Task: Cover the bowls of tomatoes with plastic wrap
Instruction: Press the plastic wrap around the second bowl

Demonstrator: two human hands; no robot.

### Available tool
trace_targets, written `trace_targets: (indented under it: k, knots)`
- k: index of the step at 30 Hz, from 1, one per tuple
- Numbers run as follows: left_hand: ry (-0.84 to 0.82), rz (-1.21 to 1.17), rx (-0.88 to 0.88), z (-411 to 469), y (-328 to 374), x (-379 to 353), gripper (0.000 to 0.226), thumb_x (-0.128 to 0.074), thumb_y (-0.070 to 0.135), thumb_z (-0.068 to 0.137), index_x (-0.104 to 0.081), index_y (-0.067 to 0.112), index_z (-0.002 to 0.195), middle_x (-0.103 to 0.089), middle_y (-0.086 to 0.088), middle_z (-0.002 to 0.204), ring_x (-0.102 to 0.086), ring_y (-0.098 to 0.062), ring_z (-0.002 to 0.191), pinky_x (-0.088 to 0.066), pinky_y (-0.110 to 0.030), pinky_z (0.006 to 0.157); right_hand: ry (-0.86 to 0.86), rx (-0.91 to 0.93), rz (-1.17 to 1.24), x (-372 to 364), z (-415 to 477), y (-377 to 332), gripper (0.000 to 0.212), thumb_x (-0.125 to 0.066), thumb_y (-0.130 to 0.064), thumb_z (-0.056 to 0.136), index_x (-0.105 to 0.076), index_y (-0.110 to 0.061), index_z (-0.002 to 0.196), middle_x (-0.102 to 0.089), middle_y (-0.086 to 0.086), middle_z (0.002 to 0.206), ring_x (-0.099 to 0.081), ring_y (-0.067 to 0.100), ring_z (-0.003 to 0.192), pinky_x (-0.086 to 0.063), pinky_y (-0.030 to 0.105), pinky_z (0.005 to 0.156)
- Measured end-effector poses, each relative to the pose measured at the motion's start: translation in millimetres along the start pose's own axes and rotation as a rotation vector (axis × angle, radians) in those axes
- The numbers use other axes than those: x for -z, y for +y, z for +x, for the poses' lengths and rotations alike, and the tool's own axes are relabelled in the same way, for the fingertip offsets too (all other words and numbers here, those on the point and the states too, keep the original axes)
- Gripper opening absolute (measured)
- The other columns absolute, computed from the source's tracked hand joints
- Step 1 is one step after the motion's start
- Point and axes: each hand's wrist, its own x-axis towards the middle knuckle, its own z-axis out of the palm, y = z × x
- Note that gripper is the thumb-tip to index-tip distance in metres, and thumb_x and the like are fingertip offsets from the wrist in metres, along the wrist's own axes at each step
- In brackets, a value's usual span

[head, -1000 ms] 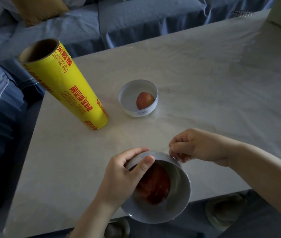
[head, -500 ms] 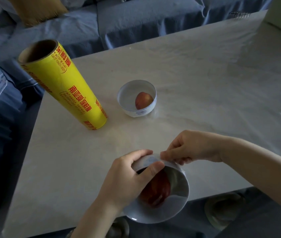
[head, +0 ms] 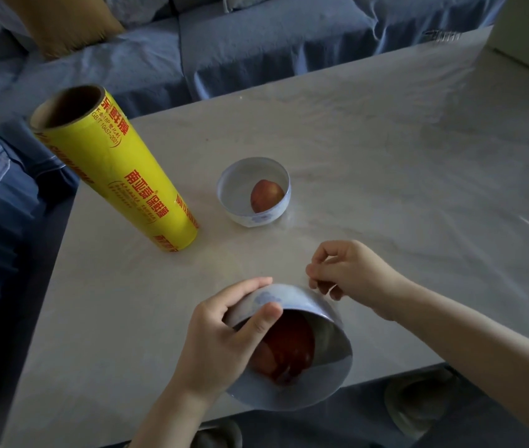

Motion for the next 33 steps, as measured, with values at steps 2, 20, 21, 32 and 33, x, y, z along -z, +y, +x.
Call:
trace_targets:
  k: [2,20,21,32,33]
  knots:
    - [0.044,-0.037,-0.045,1,0,3,0.054,-0.056,0.084,0.054,-0.069,0.04,0.083,-0.069,0.031,0.091,-0.064,0.01,0.09,-0.043,-0.002,0.075,0.014,0.048,-0.018,-2,-2,4,0.023,-0.061,-0.004,0.083,-0.053,-0.009,0.062,-0.057,-0.007,0.044,-0.045,0.002,0.036,-0.039,0.014,0.042]
    - [0.023,-0.045,-0.063,4,-2,10,0.054,-0.061,0.079,0.054,-0.068,0.036,0.086,-0.069,0.031,0.091,-0.064,0.01,0.091,-0.043,-0.002,0.075,0.261,0.415,-0.133,16,-32,6,0.026,-0.061,-0.008,0.086,-0.068,-0.033,0.082,-0.068,-0.016,0.093,-0.062,-0.012,0.084,-0.044,0.001,0.073]
    - [0.027,-0.035,-0.052,5,-3,9,0.048,-0.064,0.074,0.054,-0.068,0.037,0.085,-0.069,0.032,0.09,-0.064,0.01,0.09,-0.043,-0.002,0.075,0.243,0.5,-0.097,16,-41,3,0.021,-0.059,-0.012,0.088,-0.069,-0.031,0.088,-0.07,-0.015,0.095,-0.062,-0.01,0.09,-0.045,0.003,0.078]
    - [0.086,-0.064,-0.127,6,-1,6,0.051,-0.056,0.079,0.063,-0.068,0.036,0.089,-0.069,0.031,0.092,-0.064,0.008,0.09,-0.044,-0.004,0.076,-0.236,0.22,0.071,-3,-38,12,0.049,-0.037,-0.058,0.086,-0.069,-0.026,0.106,-0.073,-0.006,0.101,-0.067,0.008,0.097,-0.052,0.027,0.087]
    - [0.093,-0.072,-0.129,6,-2,7,0.051,-0.055,0.079,0.064,-0.068,0.036,0.089,-0.07,0.03,0.091,-0.065,0.008,0.09,-0.045,-0.005,0.076,-0.275,0.165,0.134,-3,-35,16,0.055,-0.034,-0.06,0.086,-0.07,-0.023,0.103,-0.074,-0.003,0.096,-0.068,0.009,0.093,-0.052,0.023,0.083]
